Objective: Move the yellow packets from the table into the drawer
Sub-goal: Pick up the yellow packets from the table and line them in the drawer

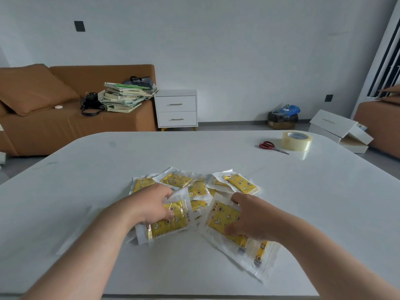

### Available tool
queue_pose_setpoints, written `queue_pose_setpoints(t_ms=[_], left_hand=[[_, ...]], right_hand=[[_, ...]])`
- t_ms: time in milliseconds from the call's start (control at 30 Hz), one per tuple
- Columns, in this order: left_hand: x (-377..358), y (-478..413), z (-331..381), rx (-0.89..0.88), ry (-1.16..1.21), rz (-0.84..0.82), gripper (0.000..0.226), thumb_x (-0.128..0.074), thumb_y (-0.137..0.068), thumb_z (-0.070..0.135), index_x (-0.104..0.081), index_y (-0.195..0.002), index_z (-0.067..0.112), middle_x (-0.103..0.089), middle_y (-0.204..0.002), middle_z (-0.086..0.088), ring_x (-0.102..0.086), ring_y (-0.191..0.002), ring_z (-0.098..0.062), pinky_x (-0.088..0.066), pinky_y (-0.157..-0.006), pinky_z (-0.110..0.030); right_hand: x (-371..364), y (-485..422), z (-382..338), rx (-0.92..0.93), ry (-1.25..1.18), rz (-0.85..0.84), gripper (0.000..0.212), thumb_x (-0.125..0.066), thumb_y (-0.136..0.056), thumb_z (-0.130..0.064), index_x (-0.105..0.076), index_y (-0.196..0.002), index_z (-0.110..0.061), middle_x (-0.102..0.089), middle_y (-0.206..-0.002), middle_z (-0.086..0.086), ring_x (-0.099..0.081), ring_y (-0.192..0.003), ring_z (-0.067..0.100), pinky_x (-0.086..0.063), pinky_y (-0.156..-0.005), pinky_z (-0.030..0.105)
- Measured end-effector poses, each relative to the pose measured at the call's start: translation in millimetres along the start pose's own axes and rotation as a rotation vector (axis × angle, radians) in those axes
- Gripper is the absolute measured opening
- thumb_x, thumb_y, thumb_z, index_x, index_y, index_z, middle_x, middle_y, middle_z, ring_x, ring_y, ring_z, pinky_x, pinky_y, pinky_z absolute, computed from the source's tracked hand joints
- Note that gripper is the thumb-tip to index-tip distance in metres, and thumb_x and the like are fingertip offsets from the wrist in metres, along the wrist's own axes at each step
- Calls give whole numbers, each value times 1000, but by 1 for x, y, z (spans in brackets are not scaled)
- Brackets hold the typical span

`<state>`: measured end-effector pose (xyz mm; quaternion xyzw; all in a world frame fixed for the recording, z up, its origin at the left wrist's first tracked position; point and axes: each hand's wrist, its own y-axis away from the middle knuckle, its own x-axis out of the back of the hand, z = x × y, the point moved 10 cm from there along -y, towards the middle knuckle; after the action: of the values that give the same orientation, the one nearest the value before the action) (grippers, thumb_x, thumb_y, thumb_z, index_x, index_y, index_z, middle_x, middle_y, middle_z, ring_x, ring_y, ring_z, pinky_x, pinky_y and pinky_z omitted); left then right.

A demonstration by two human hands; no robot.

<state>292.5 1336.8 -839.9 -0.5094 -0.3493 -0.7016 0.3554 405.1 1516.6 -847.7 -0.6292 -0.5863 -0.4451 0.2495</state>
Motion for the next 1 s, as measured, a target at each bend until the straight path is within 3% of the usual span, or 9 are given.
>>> queue_pose_setpoints(t_ms=[100, 233, 333, 467, 633, 733, 800, 900, 1000], left_hand=[[18, 1, -11, 11, 151, 27, 31, -73, -82, 28, -48, -70, 15, -52, -68, -1, -48, -59, -17, -38, -56, -30], [36, 4, -57, 207, 866, 133, 8, -73, -83, 6, -65, -87, 4, -73, -73, -11, -70, -67, -28, -59, -70, -42], [29, -4, -84, 377, 1147, 209, 7, -68, -84, 0, -62, -86, 0, -71, -58, -10, -69, -49, -23, -58, -48, -37], [0, -21, -78, 526, 1310, 66, 11, -64, -89, 8, -61, -85, -2, -68, -53, -14, -66, -41, -25, -50, -32, -36], [20, -66, -59, 369, 1043, 122, 12, -72, -83, 5, -63, -89, 3, -70, -78, -15, -68, -71, -29, -57, -75, -45], [44, -95, -30, 159, 498, 82, 28, -76, -81, 15, -50, -71, 12, -52, -73, -2, -49, -68, -19, -40, -66, -27], [43, -110, -16, 91, 227, 4, 22, -75, -82, 21, -56, -85, 10, -53, -83, -2, -49, -76, -19, -37, -68, -27], [27, -123, -2, 54, -3, -112, 42, -69, -87, 25, -56, -124, 9, -58, -115, -2, -54, -102, -20, -40, -86, -26], [12, -130, 4, 34, -93, -203, 46, -65, -90, 24, -52, -132, 12, -55, -129, -3, -51, -116, -20, -38, -98, -29]], right_hand=[[-1, -1, 3, -8, -18, -7, 48, -75, -77, -39, -48, -115, -29, -52, -88, -13, -54, -76, 9, -43, -57, 23], [0, -1, 4, -11, -28, -14, 41, -75, -77, -37, -48, -108, -31, -55, -89, -11, -56, -75, 8, -45, -58, 23], [2, -1, 6, -19, -36, -3, 43, -75, -76, -37, -51, -111, -29, -56, -90, -10, -59, -78, 11, -50, -66, 27], [5, -1, 7, -19, -26, 9, 47, -75, -75, -39, -50, -114, -30, -56, -91, -10, -60, -80, 13, -51, -66, 28], [5, 1, 8, -8, -44, 0, 47, -73, -77, -40, -49, -115, -31, -53, -91, -13, -57, -79, 10, -47, -60, 23], [3, 3, 14, -9, -69, -20, 44, -73, -77, -40, -50, -113, -32, -53, -91, -14, -58, -78, 8, -49, -61, 23], [2, 3, 17, -4, -77, -35, 43, -73, -77, -40, -50, -113, -31, -52, -90, -15, -56, -76, 6, -48, -61, 23], [2, -1, 20, 3, -86, -42, 46, -73, -77, -41, -50, -115, -30, -51, -91, -15, -55, -77, 8, -48, -63, 24], [3, -5, 21, 8, -75, -44, 48, -73, -77, -43, -49, -116, -31, -51, -94, -14, -56, -80, 10, -48, -61, 24]])
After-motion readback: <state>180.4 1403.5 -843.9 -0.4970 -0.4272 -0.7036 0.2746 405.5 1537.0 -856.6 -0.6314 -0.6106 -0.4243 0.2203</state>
